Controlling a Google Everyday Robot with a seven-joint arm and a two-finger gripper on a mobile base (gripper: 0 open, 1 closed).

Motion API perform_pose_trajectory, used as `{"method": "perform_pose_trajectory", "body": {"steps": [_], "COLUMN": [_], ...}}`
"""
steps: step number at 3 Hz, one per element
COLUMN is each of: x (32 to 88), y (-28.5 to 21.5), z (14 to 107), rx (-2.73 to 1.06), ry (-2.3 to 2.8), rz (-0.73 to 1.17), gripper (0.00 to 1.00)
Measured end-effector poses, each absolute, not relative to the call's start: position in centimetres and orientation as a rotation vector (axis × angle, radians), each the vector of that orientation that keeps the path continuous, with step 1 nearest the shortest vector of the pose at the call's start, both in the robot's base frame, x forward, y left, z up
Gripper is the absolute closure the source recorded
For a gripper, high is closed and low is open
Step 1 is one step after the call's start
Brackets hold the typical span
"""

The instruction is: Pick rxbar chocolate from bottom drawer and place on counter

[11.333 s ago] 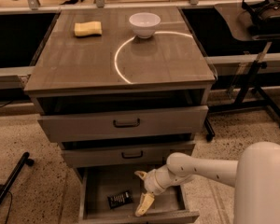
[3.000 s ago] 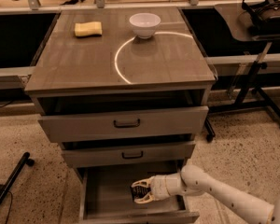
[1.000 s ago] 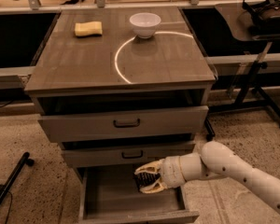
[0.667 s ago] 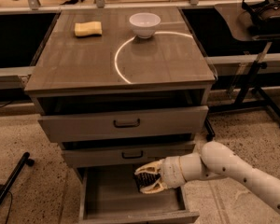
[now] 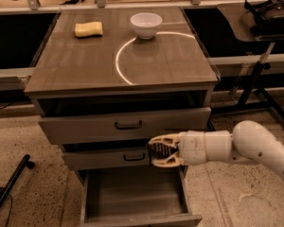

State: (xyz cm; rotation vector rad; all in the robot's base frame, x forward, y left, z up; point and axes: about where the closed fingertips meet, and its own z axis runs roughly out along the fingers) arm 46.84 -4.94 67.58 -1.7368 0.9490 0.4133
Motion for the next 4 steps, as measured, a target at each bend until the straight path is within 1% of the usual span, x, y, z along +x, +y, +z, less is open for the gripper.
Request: {"method": "perform_pose_trajectory", "body": {"steps": [1,2,4], "x": [48.6,48.7,53.8], "y": [-6.5,-6.5,-7.5], "z": [72.6,72.6,80.2], "rx": [-1.664,-1.664,-1.643], "ry": [1.011,1.011,1.092], "rz": [0.353,0.353,0.237], "gripper": [1.0,1.0,1.0]}}
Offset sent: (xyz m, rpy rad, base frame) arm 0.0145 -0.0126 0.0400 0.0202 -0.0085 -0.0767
